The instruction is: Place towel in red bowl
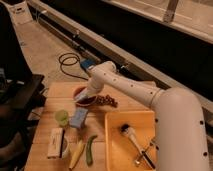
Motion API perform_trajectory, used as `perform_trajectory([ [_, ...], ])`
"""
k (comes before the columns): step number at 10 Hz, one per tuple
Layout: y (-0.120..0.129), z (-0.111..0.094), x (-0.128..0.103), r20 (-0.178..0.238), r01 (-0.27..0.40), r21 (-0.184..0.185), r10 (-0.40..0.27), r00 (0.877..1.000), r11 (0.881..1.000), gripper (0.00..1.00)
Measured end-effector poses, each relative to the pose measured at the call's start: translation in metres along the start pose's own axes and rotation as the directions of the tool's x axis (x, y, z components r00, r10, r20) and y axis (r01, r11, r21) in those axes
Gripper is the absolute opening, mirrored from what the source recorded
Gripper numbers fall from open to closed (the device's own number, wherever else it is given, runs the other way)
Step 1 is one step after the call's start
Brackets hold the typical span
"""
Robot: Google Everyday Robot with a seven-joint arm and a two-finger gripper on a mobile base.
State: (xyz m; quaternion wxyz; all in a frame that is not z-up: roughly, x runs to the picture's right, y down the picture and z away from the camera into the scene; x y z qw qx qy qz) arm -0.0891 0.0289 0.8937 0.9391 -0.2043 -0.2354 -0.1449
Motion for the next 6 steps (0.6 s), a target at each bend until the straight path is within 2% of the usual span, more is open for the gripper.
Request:
perform_trajectory([
  [1,-0.0024,-0.0050,0.0019,-0.007,-0.002,0.009,0.002,1.000,1.000,0.80],
  [6,-0.0029,-0.0051,0.0022,-0.007,-0.004,0.011,0.004,1.000,1.000,0.80],
])
